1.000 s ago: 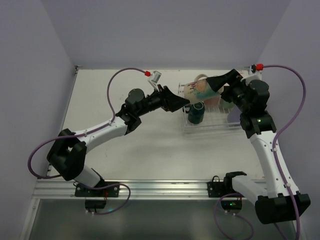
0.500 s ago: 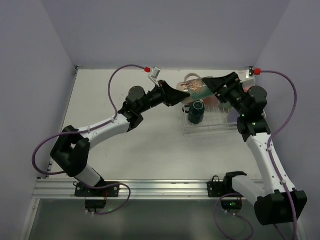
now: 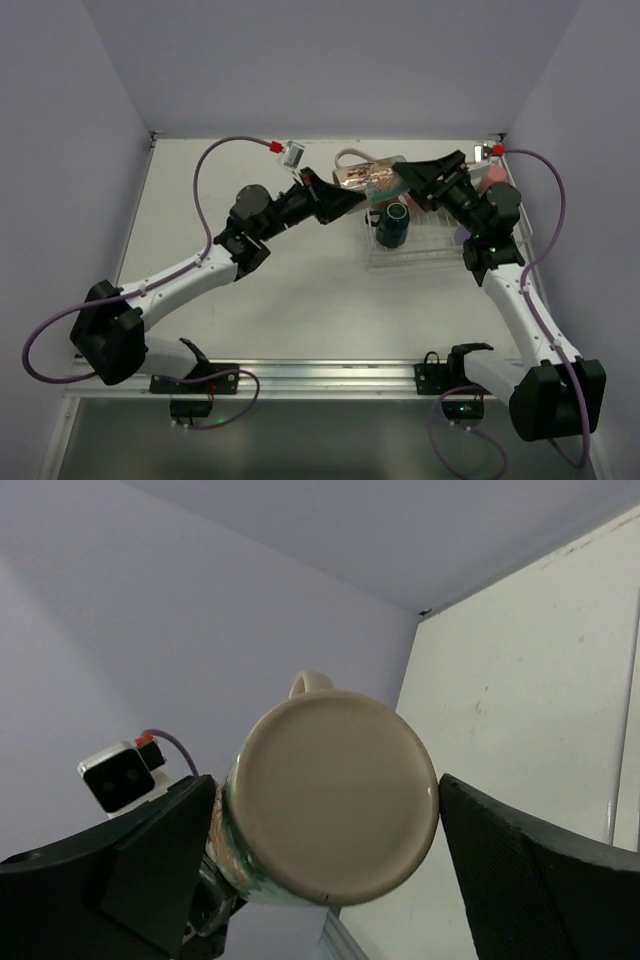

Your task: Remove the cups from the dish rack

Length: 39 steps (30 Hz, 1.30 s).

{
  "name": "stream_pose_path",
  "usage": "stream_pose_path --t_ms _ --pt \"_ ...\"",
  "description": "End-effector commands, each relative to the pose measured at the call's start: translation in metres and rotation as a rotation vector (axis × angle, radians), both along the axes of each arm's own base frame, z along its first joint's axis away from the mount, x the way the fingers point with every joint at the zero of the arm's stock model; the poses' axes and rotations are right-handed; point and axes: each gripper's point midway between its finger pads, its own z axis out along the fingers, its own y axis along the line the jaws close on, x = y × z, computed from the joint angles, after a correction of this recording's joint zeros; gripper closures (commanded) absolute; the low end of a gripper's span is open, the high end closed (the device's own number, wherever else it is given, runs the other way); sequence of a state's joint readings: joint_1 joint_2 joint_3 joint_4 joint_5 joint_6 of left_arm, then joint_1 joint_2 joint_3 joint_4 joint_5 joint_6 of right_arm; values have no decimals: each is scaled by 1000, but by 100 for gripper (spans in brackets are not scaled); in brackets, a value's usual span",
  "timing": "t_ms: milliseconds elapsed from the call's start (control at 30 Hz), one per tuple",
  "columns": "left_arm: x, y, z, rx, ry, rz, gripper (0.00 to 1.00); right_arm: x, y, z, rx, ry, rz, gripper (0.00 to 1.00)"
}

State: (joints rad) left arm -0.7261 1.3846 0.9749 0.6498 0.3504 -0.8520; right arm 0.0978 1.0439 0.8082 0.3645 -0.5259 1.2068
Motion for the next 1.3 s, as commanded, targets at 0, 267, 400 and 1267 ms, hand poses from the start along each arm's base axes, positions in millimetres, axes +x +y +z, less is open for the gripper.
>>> stream_pose_path --t_ms 0,267,400,1267 --pt "14 41 62 -70 -190 227 100 -13 14 12 -11 -101 112 1" --pt "42 85 67 68 -173 396 100 -13 11 9 -49 -107 91 1" --pt "104 146 38 279 -27 588 100 -12 6 -2 -119 -96 46 1" --pt "221 358 -118 1146 620 949 100 -74 58 -89 -474 -92 194 1"
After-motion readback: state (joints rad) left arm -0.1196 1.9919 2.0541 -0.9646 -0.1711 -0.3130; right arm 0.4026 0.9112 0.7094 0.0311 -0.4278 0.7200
